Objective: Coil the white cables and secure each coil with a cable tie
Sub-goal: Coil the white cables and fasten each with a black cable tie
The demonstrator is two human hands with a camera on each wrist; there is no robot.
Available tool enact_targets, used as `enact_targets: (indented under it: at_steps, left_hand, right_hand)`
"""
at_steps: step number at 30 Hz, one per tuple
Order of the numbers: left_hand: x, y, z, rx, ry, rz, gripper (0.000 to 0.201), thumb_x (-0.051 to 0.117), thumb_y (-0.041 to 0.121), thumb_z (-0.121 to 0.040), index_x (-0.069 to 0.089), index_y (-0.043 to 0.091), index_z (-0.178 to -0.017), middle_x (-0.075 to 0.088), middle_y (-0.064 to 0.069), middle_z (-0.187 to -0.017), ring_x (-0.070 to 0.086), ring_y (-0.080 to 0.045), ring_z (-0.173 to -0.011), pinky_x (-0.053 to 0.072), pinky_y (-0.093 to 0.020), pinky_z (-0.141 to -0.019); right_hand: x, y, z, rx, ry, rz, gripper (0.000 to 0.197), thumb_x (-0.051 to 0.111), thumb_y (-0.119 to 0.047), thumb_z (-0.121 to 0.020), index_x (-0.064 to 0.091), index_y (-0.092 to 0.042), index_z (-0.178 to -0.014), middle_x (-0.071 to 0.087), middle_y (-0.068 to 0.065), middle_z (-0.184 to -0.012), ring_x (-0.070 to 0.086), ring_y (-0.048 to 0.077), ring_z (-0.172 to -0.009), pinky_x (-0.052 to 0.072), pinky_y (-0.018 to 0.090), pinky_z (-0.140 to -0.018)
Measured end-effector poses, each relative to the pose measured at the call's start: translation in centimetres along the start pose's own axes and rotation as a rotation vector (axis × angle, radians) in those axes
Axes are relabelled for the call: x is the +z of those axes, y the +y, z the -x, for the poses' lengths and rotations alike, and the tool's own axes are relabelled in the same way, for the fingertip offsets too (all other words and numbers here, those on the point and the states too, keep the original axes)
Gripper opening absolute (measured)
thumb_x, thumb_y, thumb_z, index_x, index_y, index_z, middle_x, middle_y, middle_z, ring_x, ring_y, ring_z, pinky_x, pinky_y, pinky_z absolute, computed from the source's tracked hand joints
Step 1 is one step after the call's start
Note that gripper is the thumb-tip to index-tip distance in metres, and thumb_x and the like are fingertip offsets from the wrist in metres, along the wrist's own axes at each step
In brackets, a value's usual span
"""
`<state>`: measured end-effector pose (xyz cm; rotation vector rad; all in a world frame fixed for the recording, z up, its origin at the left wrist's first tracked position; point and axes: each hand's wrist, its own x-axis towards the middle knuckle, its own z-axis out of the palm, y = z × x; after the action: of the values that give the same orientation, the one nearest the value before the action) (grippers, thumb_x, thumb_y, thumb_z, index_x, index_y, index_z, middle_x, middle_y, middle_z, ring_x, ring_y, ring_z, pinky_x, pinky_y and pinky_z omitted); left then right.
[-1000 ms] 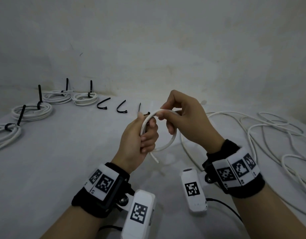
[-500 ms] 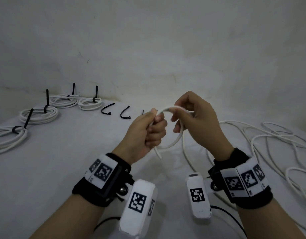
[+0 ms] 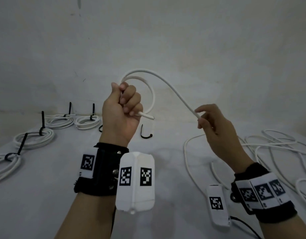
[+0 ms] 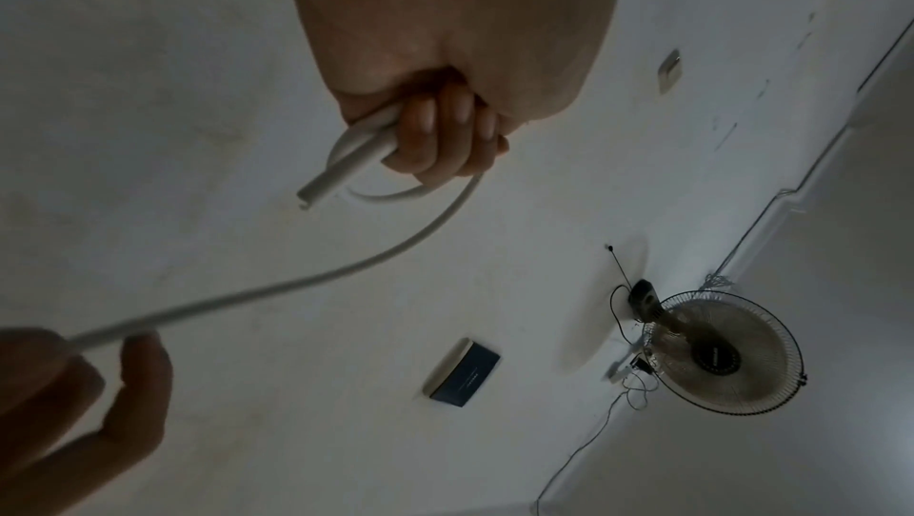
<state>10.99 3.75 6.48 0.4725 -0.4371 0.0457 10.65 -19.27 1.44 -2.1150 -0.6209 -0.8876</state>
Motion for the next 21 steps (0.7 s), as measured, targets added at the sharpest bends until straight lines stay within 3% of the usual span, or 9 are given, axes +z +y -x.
enact_targets:
  at_steps: [2, 6, 10, 14, 19, 21]
  left_hand:
    - [-0.1, 0.1, -0.1, 0.024, 0.007, 0.009, 0.039, 0.022, 0.033, -0.103, 0.038, 0.018, -0.071, 0.03, 0.008, -0.046, 0.026, -0.004, -0.032, 0.021, -0.014, -0.032]
    - [-0.3, 0.1, -0.2, 0.082, 0.033, -0.012, 0.038, 0.022, 0.033, -0.103, 0.037, 0.018, -0.072, 0.03, 0.008, -0.047, 0.025, -0.004, -0.033, 0.022, -0.014, -0.032]
    - [-0.3, -1.0, -0.2, 0.098, 0.07, -0.156, 0.039, 0.022, 0.034, -0.104, 0.038, 0.017, -0.073, 0.029, 0.009, -0.048, 0.024, -0.002, -0.035, 0.023, -0.015, -0.035]
    - [-0.1, -2.6, 0.0, 0.133, 0.056, -0.417, 0.037, 0.021, 0.03, -0.105, 0.037, 0.015, -0.075, 0.03, 0.009, -0.049, 0.023, -0.003, -0.037, 0.024, -0.016, -0.037]
    - [0.0, -4.4, 0.7, 0.128, -0.041, -0.731, 0.034, 0.021, 0.022, -0.105, 0.035, 0.014, -0.076, 0.033, 0.011, -0.051, 0.025, -0.005, -0.041, 0.024, -0.017, -0.041]
    - [0.1, -5.2, 1.1, 0.103, -0.098, -0.833, 0.034, 0.021, 0.022, -0.105, 0.035, 0.013, -0.075, 0.033, 0.011, -0.051, 0.025, -0.005, -0.042, 0.024, -0.018, -0.042]
  right_hand:
    - [0.1, -0.3, 0.1, 0.01, -0.134, 0.048, 0.038, 0.051, -0.001, -0.093, 0.052, -0.037, -0.105, 0.06, -0.006, -0.077, 0.047, 0.017, -0.056, 0.036, 0.013, -0.049]
    - [0.1, -1.1, 0.3, -0.027, -0.392, 0.171, 0.052, 0.049, 0.005, -0.09, 0.06, -0.034, -0.124, 0.059, -0.01, -0.087, 0.057, 0.0, -0.076, 0.042, 0.011, -0.066]
    - [0.1, -3.7, 0.2, -0.104, -0.576, 0.36, 0.059, 0.041, 0.006, -0.093, 0.055, -0.037, -0.13, 0.058, -0.009, -0.09, 0.058, 0.011, -0.081, 0.048, 0.027, -0.069]
    - [-1.1, -6.0, 0.0, -0.159, -0.598, 0.374, 0.062, 0.041, 0.011, -0.089, 0.061, -0.035, -0.125, 0.062, -0.007, -0.094, 0.059, 0.015, -0.082, 0.048, 0.033, -0.071]
    - [-2.5, -6.7, -0.3, -0.238, -0.516, 0.352, 0.054, 0.045, 0.014, -0.085, 0.071, -0.026, -0.113, 0.066, -0.005, -0.088, 0.053, 0.011, -0.078, 0.043, 0.026, -0.068]
    - [-2.4, -6.7, -0.3, -0.266, -0.497, 0.302, 0.046, 0.046, 0.007, -0.085, 0.073, -0.023, -0.108, 0.067, -0.006, -0.085, 0.052, 0.007, -0.075, 0.042, 0.02, -0.066]
